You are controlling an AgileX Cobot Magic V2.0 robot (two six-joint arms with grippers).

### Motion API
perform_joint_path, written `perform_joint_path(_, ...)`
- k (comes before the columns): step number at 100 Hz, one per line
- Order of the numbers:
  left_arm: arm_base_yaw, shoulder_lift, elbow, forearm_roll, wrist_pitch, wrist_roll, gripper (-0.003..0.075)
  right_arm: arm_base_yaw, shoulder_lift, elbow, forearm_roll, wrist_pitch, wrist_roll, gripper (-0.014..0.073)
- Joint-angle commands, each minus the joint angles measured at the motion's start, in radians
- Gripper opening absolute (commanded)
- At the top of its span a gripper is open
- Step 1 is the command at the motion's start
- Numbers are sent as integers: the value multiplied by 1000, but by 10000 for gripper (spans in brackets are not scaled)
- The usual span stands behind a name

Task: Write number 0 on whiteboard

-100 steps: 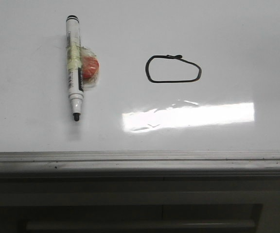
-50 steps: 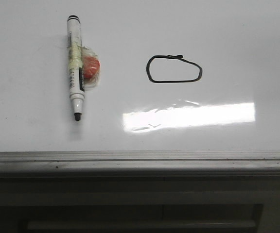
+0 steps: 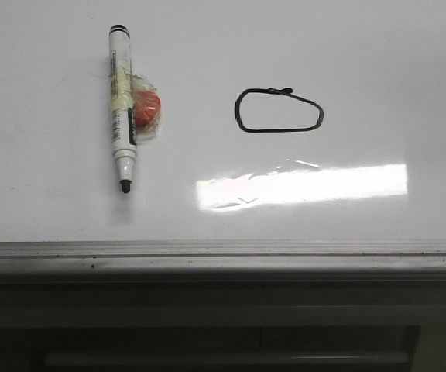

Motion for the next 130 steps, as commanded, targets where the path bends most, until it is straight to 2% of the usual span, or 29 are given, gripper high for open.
perform_joint_path(1, 19, -24, 32, -21, -7, -16, -20, -1, 5, -23, -59, -38, 3, -57)
perform_joint_path(67, 32, -25, 32, -21, -7, -16, -20, -1, 3, -19, -59, -38, 3, -57)
perform_joint_path(80, 32, -25, 32, -21, -7, -16, -20, -1, 3, -14, -68, 84, 3, -57)
perform_joint_path(87, 32, -25, 32, -21, -7, -16, -20, -23, 3, 12, -86, 50, 3, -57)
perform_joint_path(93, 32, -25, 32, -21, -7, -16, -20, -85, 3, 31, -41, -29, 3, -57)
perform_joint_path(103, 32, -25, 32, -21, -7, -16, -20, -271, 3, 58, 175, -201, -19, -57)
perform_joint_path(112, 32, -25, 32, -21, -7, -16, -20, -497, 3, 114, 383, -405, -220, -57)
perform_joint_path(122, 32, -25, 32, -21, -7, -16, -20, -740, 3, 224, 645, -710, -496, -57)
perform_joint_path(123, 32, -25, 32, -21, -7, -16, -20, -769, 3, 234, 657, -710, -513, -57)
perform_joint_path(125, 32, -25, 32, -21, -7, -16, -20, -808, 3, 265, 679, -806, -563, -57)
perform_joint_path(130, 32, -25, 32, -21, -7, -16, -20, -886, 1, 336, 681, -926, -578, -57)
